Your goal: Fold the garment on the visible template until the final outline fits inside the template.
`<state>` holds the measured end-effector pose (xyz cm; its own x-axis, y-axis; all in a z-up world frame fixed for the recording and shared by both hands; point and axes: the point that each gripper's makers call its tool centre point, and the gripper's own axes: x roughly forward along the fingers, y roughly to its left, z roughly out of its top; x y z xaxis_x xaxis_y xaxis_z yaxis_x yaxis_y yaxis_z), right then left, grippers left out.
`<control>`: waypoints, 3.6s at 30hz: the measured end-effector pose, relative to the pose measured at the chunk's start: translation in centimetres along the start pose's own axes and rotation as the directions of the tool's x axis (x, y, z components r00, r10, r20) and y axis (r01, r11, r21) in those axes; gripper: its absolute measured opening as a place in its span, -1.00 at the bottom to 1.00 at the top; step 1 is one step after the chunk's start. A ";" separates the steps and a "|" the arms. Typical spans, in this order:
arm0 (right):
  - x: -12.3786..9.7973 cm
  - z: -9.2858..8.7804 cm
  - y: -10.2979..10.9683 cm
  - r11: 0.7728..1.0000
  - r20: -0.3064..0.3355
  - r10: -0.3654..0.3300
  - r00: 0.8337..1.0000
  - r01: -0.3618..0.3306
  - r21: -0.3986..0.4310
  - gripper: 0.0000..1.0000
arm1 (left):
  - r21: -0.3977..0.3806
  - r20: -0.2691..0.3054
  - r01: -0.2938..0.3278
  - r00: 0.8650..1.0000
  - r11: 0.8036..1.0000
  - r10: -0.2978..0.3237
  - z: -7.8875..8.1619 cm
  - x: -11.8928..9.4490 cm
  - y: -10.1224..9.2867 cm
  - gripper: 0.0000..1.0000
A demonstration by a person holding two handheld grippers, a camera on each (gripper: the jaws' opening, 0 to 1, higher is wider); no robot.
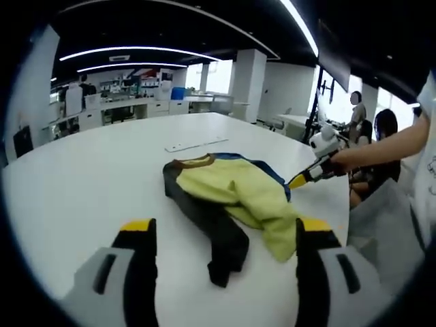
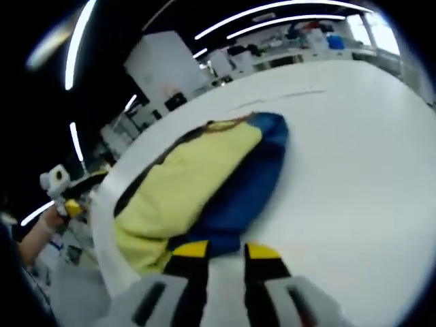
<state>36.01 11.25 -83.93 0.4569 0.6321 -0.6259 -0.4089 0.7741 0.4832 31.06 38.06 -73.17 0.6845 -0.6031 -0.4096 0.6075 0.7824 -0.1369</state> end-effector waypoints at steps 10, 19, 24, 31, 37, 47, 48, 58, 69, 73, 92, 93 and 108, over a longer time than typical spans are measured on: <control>-1.0 2.0 1.3 0.998 0.083 0.027 0.996 -0.032 0.056 -1.00 | -0.007 -0.005 0.002 1.000 1.000 -0.002 -0.2 0.3 -0.3 0.60; -1.6 5.1 4.9 0.995 0.134 0.095 0.986 -0.097 0.011 -1.00 | -0.008 -0.005 0.011 1.000 1.000 -0.011 -0.2 0.6 -0.8 0.58; -0.4 6.1 6.9 0.992 0.122 0.120 0.985 -0.114 -0.059 -1.00 | -0.013 -0.004 0.011 1.000 1.000 -0.011 -0.4 0.6 -0.8 0.57; 2.2 5.8 8.5 0.984 0.067 0.115 0.991 -0.104 -0.147 -1.00 | -0.027 -0.004 0.002 1.000 1.000 -0.002 -0.8 0.2 -0.6 0.56; 3.5 4.8 10.1 0.977 0.032 0.097 0.995 -0.089 -0.193 -1.00 | -0.035 -0.007 -0.005 1.000 0.999 0.005 -1.1 -0.1 -0.4 0.56; 5.0 1.6 10.6 0.926 -0.099 0.051 0.994 -0.084 -0.369 -1.00 | -0.052 -0.013 -0.003 1.000 0.999 0.002 -2.0 0.2 -0.6 0.55; 5.2 1.4 10.4 0.918 -0.111 0.038 0.993 -0.078 -0.388 -1.00 | -0.053 -0.013 -0.002 1.000 0.999 0.001 -2.1 0.3 -0.6 0.55; 5.0 1.2 10.5 0.901 -0.120 0.028 0.992 -0.077 -0.426 -1.00 | -0.054 -0.008 0.003 1.000 0.999 -0.004 -2.0 0.4 -0.7 0.55; 3.8 2.2 9.9 0.874 -0.064 0.030 0.997 -0.057 -0.482 -1.00 | -0.055 -0.009 0.004 1.000 0.998 -0.004 -2.0 0.3 -0.9 0.55; 2.7 2.2 10.2 0.876 -0.044 0.036 0.998 -0.052 -0.480 -0.88 | -0.056 -0.009 0.006 1.000 0.998 -0.006 -2.1 0.4 -1.1 0.55; 0.4 3.1 7.5 0.845 0.037 -0.018 0.999 0.035 -0.534 0.04 | -0.058 -0.015 0.006 1.000 0.998 -0.007 -2.4 0.1 -1.3 0.55; 0.3 3.1 7.4 0.840 0.039 -0.021 0.999 0.039 -0.541 0.04 | -0.061 -0.016 0.006 1.000 0.998 -0.007 -2.4 0.1 -1.3 0.55; 0.5 3.5 7.9 0.799 0.087 -0.019 0.996 0.067 -0.597 -0.50 | -0.074 -0.014 0.001 1.000 0.997 -0.002 -2.7 0.1 -1.1 0.55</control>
<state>35.78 17.82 -78.23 0.5315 0.6181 -0.5792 -0.7680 0.6401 -0.0216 29.37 37.55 -75.45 0.6776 -0.6022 -0.4222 0.5763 0.7914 -0.2038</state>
